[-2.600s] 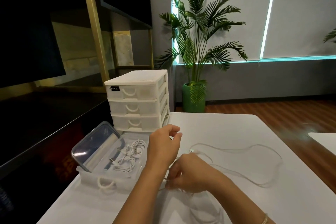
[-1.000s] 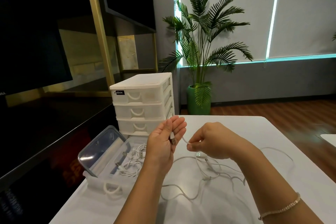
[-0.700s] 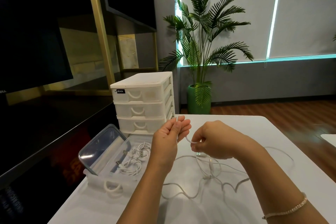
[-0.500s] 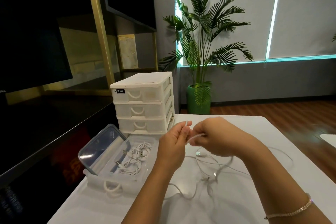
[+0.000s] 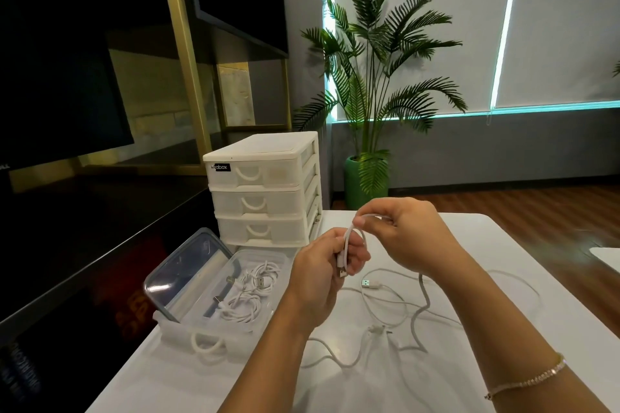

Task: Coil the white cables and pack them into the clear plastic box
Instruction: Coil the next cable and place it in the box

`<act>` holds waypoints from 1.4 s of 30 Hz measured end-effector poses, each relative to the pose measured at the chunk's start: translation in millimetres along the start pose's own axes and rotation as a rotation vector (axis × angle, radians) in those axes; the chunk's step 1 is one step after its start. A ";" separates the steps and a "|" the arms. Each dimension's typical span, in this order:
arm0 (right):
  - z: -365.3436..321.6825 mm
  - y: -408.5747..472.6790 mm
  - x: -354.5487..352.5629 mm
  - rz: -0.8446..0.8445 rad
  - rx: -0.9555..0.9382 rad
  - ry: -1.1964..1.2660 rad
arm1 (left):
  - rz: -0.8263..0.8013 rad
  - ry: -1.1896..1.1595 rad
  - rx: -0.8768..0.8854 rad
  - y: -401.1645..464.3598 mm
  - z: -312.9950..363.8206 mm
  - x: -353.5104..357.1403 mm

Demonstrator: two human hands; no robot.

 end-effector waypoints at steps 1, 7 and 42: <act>0.4 0.1 0.2 0.024 -0.005 0.009 | -0.021 -0.019 -0.011 0.3 -0.2 1.0; 1.2 1.3 0.6 0.120 -0.021 0.039 | -0.131 -0.125 -0.056 0.6 -1.2 2.6; 1.5 -1.4 20.4 -0.132 0.011 -0.073 | -0.110 -0.906 -0.104 5.8 5.8 -4.6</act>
Point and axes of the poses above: each hand's wrist, its own y-axis towards the middle knuckle, its own x-axis out of the palm, z = x × y, the point moved 3 cm from there along y, towards the middle knuckle, and after that the axes turned 13 degrees about -x, right-handed, at the moved point
